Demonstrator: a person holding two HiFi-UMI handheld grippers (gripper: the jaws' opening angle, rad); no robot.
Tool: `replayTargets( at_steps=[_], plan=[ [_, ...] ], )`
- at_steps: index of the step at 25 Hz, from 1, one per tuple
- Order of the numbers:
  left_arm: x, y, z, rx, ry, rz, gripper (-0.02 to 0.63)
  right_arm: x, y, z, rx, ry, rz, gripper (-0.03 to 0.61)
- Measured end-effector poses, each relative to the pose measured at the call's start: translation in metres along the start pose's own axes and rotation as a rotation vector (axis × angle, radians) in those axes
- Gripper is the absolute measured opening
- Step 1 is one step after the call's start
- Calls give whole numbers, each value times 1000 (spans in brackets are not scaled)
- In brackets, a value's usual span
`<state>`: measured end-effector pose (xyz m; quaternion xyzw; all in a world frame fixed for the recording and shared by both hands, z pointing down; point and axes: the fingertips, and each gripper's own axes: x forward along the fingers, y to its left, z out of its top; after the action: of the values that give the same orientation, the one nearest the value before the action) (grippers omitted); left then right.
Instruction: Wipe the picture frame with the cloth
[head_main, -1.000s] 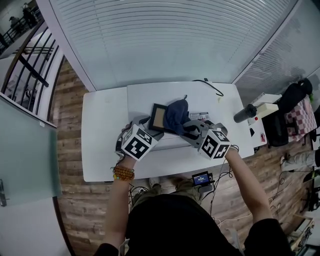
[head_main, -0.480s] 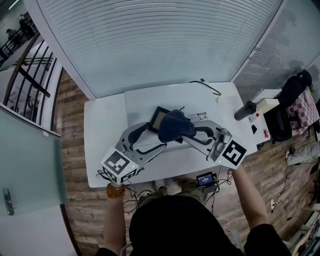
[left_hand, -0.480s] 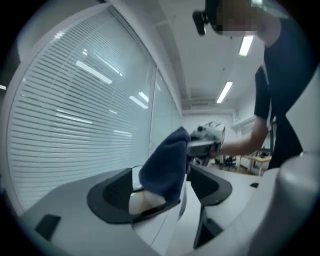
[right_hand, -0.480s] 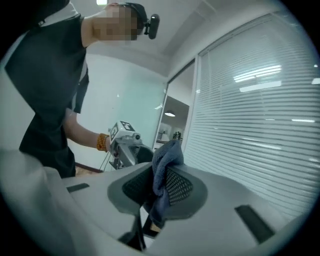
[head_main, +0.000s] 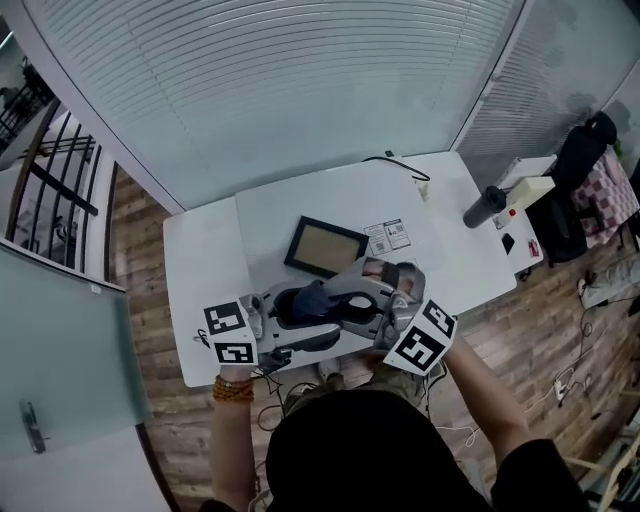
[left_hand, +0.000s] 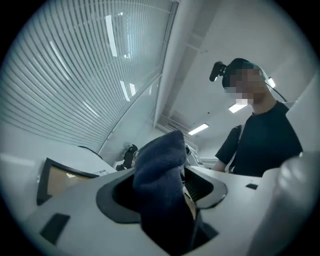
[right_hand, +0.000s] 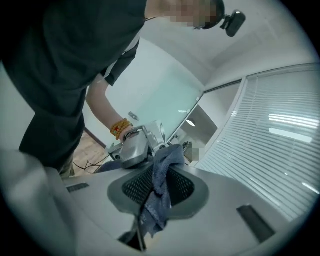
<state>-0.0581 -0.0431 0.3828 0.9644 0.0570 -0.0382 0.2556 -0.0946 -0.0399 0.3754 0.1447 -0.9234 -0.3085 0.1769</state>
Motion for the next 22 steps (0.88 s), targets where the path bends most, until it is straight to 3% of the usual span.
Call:
replayTargets(
  at_steps=[2, 4, 7, 9, 11, 14, 17, 20, 22],
  plan=[
    [-4, 6, -5, -28, 7, 26, 246, -5, -3, -10, 71, 1, -53, 53],
    [-8, 14, -8, -8, 38, 73, 208, -13, -8, -23, 154, 9, -109, 94],
    [-20, 38, 0, 97, 78, 238, 117, -29, -15, -56, 264, 53, -190, 149],
    [-35, 58, 17, 149, 70, 358, 107, -41, -20, -88, 361, 89, -232, 192],
    [-51, 81, 35, 206, 89, 479, 106, -48, -16, -121, 455, 160, -218, 275],
    [-64, 114, 56, 286, 167, 614, 106, -45, -5, -155, 490, 229, -145, 318],
    [-57, 147, 54, 280, 300, 631, 106, -31, 3, -171, 520, 276, -79, 336],
    [-43, 180, 30, 258, 459, 624, 103, -22, 4, -175, 578, 257, -62, 341],
    [-36, 197, 12, 214, 514, 606, 102, -19, 3, -175, 598, 240, -57, 342]
  ],
)
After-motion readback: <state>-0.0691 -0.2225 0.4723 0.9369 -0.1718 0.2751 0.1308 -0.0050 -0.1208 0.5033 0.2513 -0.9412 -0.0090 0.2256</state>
